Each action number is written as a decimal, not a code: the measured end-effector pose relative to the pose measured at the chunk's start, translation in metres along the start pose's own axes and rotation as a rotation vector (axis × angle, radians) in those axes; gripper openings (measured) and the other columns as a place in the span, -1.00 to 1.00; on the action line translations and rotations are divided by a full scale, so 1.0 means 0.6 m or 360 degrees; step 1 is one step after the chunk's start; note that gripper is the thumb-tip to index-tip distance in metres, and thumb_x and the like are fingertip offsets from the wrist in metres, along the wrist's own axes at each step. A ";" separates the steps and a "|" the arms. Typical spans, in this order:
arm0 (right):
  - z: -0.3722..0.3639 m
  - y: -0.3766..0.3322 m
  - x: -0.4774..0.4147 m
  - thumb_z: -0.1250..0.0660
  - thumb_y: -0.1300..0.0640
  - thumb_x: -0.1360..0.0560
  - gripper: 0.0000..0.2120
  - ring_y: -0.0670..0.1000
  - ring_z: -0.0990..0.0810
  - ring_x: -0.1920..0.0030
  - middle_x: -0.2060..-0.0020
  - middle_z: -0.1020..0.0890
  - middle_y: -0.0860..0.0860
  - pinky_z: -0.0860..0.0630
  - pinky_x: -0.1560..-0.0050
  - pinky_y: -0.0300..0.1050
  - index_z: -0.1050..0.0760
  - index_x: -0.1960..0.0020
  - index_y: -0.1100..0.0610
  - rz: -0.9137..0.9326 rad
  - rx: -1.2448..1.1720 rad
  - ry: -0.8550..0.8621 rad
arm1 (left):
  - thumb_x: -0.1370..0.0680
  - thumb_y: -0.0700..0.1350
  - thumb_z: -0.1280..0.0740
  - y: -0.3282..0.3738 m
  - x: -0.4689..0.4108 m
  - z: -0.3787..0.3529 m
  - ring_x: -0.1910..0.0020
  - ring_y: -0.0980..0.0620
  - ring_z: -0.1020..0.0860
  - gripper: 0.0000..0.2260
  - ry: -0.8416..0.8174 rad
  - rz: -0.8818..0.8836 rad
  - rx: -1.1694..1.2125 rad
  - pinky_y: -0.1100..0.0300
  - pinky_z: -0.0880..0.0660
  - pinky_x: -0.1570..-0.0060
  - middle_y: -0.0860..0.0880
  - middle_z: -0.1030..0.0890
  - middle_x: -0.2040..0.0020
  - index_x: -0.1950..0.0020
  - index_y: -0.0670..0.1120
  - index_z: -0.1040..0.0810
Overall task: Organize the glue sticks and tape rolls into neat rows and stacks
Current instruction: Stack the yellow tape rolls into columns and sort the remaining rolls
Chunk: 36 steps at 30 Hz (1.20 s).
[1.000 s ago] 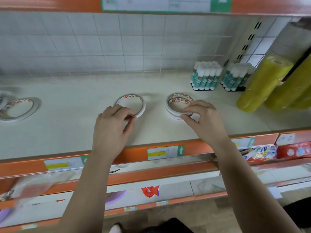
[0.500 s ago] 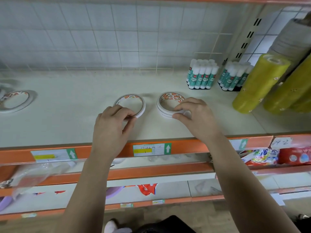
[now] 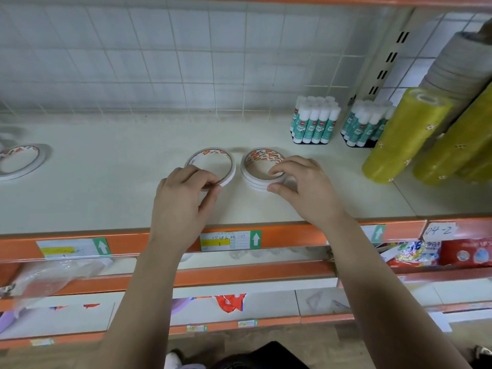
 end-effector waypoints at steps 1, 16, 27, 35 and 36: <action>0.009 0.004 0.003 -0.48 0.01 -0.42 -0.75 0.13 -0.55 -0.08 -0.04 -0.63 -0.06 -0.45 -0.17 0.05 -0.62 -0.07 0.04 0.0009 -0.0018 0.0020 | -0.53 -0.03 -0.27 0.006 -0.004 -0.004 0.14 -0.12 -0.55 -0.81 -0.0004 -0.0012 0.0007 -0.09 -0.50 0.13 0.00 -0.61 0.15 0.06 -0.11 -0.61; 0.082 0.083 0.041 -0.39 0.22 -0.49 -0.91 -0.01 -0.58 0.11 0.12 -0.65 0.03 -0.41 0.09 -0.24 -0.66 0.05 0.15 -0.0253 0.0072 0.0236 | -0.47 -0.14 -0.40 0.109 -0.073 -0.120 0.10 -0.15 -0.55 -0.92 -0.0296 -0.0258 0.0182 -0.07 -0.54 0.13 -0.04 -0.63 0.11 0.08 -0.12 -0.63; 0.077 0.086 0.041 -0.39 0.25 -0.47 -0.93 0.03 -0.56 0.16 0.21 -0.64 0.04 -0.42 0.11 -0.17 -0.65 0.10 0.16 -0.0235 0.0051 0.0245 | -0.44 -0.10 -0.45 0.106 -0.067 -0.127 0.07 -0.09 -0.53 -0.87 -0.0367 -0.0282 0.0150 0.14 -0.44 0.07 -0.02 -0.64 0.12 0.07 -0.13 -0.64; 0.078 0.084 0.042 -0.39 0.25 -0.48 -0.92 0.04 -0.57 0.13 0.19 -0.66 0.05 -0.50 0.06 -0.09 -0.66 0.08 0.16 -0.0242 0.0050 0.0243 | -0.37 -0.25 -0.52 0.103 -0.072 -0.117 0.07 -0.18 -0.56 -0.85 -0.0340 -0.0270 0.0075 0.19 -0.38 0.02 -0.07 -0.66 0.17 0.09 -0.18 -0.66; 0.078 0.084 0.042 -0.38 0.25 -0.48 -0.92 0.05 -0.58 0.13 0.19 -0.66 0.05 -0.51 0.05 -0.08 -0.66 0.09 0.16 -0.0243 0.0049 0.0245 | -0.36 -0.26 -0.52 0.101 -0.073 -0.116 0.07 -0.17 -0.56 -0.85 -0.0344 -0.0256 0.0082 0.24 -0.34 0.02 -0.07 -0.66 0.17 0.09 -0.18 -0.67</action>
Point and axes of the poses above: each hand's wrist, its own x-axis away from the middle knuckle, its own z-axis out of the back of the hand, y = z × x, the point moved 8 cm from there along -x, towards the middle knuckle
